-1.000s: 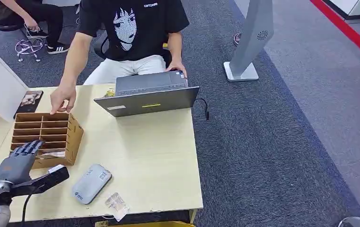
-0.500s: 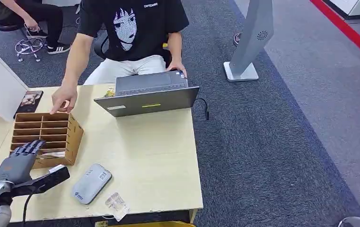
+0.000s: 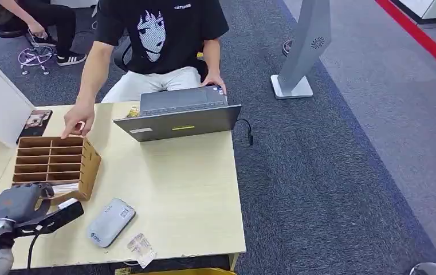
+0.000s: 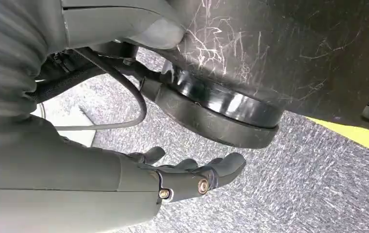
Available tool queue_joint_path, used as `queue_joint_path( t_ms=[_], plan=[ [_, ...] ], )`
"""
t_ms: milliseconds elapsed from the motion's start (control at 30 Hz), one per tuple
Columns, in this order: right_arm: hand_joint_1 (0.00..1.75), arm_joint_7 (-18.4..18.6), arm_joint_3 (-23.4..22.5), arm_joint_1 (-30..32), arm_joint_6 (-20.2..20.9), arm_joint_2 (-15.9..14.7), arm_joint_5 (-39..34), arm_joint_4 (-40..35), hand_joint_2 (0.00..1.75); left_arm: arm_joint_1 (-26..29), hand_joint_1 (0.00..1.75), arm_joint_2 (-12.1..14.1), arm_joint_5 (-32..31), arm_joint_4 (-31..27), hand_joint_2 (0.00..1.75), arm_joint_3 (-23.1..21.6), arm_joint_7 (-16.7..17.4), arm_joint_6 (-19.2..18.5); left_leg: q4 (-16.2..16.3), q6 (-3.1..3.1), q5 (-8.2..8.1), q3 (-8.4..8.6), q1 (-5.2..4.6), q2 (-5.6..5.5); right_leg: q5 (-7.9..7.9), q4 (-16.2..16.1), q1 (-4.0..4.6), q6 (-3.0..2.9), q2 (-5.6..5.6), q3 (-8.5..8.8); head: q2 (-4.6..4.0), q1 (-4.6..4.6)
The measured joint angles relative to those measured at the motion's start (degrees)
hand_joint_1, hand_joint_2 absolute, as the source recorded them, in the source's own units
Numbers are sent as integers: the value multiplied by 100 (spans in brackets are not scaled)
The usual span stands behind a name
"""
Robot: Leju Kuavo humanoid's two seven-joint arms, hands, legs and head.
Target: Pass the card to the sensor for recognition and then transmit it.
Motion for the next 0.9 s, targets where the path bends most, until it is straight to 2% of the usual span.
queue_joint_path(
  t_ms=[900],
  plan=[
    [0, 18, 81, 2, -31, -31, -4, -68, 175, 162, 175, 0, -109, -22, 175, 50, 55, 127, 0, 0, 0, 2, -3, 4, 0, 0, -2, 0, 6, -1, -2, 0]
  ],
)
